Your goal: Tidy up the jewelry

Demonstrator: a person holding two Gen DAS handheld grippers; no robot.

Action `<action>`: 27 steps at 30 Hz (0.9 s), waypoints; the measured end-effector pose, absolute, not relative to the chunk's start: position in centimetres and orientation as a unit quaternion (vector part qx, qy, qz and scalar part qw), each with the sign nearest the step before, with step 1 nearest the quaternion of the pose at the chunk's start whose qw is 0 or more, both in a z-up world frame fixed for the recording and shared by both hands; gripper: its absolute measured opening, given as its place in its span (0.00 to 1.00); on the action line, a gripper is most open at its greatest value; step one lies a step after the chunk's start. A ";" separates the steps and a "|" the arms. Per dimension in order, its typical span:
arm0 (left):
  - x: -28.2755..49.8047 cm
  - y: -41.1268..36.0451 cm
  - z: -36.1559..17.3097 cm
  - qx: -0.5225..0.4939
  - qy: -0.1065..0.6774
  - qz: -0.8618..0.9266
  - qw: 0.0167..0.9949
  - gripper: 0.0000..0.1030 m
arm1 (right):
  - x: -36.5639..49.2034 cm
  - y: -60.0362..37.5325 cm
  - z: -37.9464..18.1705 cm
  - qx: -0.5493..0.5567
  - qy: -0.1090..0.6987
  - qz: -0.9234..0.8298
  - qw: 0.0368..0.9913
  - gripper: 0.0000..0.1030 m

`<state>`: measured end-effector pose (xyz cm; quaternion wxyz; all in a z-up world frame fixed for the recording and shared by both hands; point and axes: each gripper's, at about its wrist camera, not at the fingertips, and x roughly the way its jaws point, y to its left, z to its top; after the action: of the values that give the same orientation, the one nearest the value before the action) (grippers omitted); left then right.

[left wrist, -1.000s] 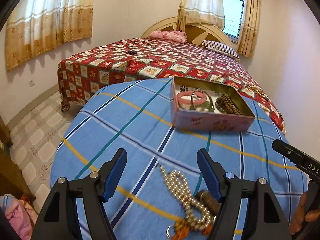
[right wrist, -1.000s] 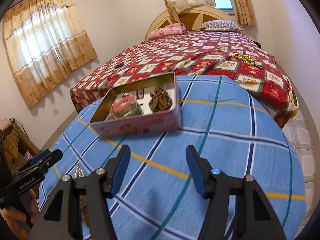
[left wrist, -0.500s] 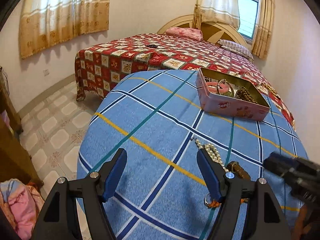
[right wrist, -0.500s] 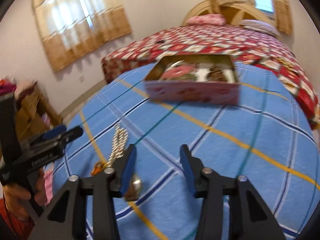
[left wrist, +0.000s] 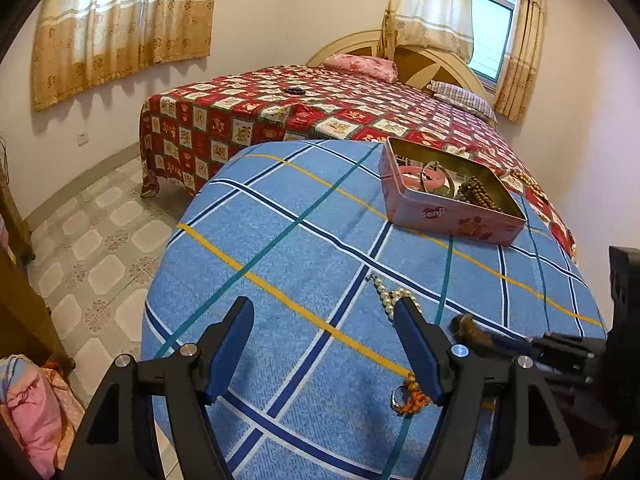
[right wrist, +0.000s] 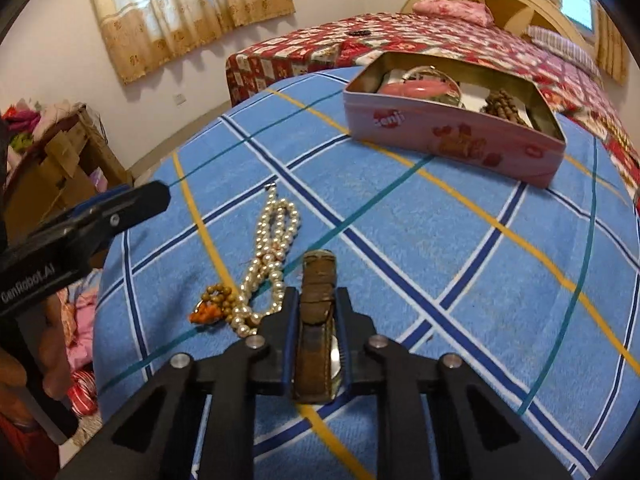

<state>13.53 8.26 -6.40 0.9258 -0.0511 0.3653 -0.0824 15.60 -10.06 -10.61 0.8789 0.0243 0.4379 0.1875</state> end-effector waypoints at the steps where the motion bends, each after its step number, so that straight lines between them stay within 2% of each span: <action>1: 13.6 8.2 -6.4 -0.053 0.368 -0.085 0.925 0.71 | 15.6 -10.7 -10.4 0.032 0.433 0.179 0.883 0.20; 9: 14.6 5.5 -6.5 -0.057 0.384 -0.133 0.912 0.71 | 15.5 -16.6 -8.0 0.087 0.394 0.116 0.908 0.20; 18: 16.3 1.8 -9.2 -0.031 0.447 -0.153 0.881 0.69 | 16.2 -20.8 -9.2 0.205 0.394 0.158 0.882 0.20; 19: 16.3 1.5 -9.4 -0.028 0.450 -0.157 0.879 0.61 | 16.3 -21.1 -9.5 0.213 0.394 0.158 0.880 0.20; 20: 16.3 1.4 -9.4 -0.020 0.447 -0.154 0.881 0.58 | 16.4 -21.2 -9.6 0.220 0.393 0.158 0.879 0.20; 23: 16.4 0.8 -9.4 0.001 0.445 -0.158 0.882 0.36 | 16.6 -22.0 -9.9 0.247 0.392 0.163 0.871 0.20; 24: 16.4 0.7 -9.4 0.001 0.445 -0.162 0.881 0.25 | 16.7 -22.2 -10.0 0.258 0.392 0.167 0.867 0.20; 25: 16.5 0.7 -9.4 -0.001 0.446 -0.168 0.879 0.19 | 16.8 -22.5 -10.1 0.267 0.392 0.166 0.864 0.20; 27: 16.6 0.8 -9.4 -0.010 0.445 -0.176 0.878 0.17 | 16.8 -22.9 -10.1 0.273 0.391 0.156 0.865 0.23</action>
<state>16.63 0.81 -9.37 0.8781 -0.0101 0.4448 -0.1761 16.76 -22.93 -10.09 0.8649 0.2733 0.3909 0.1564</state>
